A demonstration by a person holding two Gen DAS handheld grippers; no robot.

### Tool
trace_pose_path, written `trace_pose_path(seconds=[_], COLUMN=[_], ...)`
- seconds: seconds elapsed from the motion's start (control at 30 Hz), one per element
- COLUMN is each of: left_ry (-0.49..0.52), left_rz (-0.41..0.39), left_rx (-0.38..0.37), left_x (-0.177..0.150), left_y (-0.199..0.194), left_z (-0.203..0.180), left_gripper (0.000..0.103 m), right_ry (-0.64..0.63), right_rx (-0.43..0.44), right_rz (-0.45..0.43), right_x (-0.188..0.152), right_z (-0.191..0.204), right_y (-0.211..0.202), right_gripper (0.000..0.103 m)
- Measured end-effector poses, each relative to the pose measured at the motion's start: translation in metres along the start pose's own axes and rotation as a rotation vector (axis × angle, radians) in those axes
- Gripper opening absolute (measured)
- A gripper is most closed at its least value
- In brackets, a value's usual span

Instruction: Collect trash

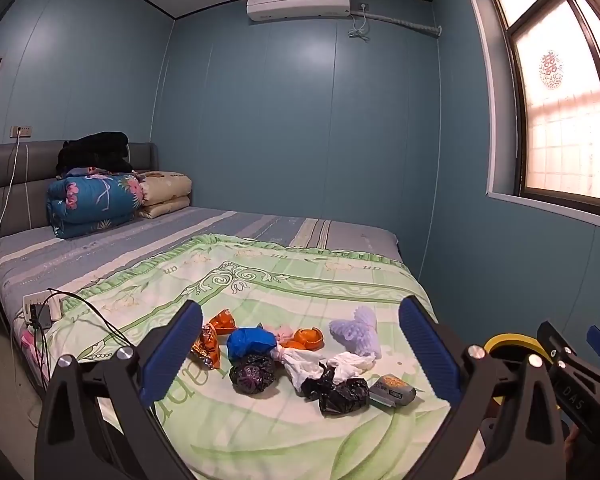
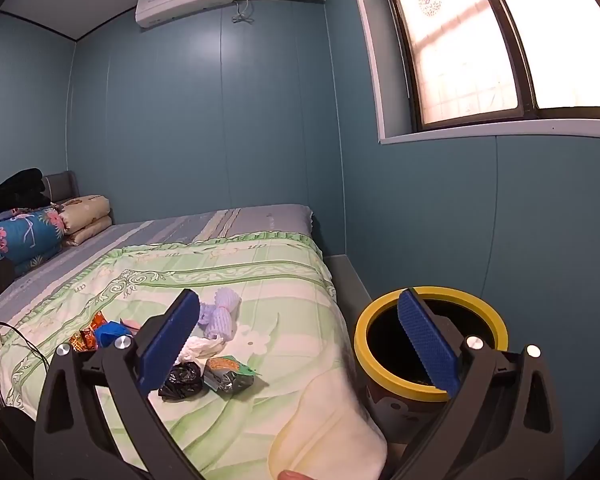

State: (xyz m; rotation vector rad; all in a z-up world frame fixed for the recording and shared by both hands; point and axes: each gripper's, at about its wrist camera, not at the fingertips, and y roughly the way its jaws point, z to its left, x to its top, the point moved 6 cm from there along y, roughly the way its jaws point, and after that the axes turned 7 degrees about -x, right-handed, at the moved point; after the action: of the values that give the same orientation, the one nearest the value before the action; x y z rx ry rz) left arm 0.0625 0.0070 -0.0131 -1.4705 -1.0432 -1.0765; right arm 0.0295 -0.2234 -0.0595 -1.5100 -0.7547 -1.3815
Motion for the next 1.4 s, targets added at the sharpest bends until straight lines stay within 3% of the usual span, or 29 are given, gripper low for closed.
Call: trace_pose_path(seconds=[1.4], left_ry=[-0.001], left_rz=[0.015], left_rx=[-0.011], left_x=[-0.0035], left_y=[0.0004], left_z=[-0.0011], left_gripper=[0.095], right_ry=[0.004], right_rx=[-0.006], right_rz=[0.01], right_x=[-0.0018], right_z=[-0.0011], right_y=[0.0019], right_gripper=[0.095])
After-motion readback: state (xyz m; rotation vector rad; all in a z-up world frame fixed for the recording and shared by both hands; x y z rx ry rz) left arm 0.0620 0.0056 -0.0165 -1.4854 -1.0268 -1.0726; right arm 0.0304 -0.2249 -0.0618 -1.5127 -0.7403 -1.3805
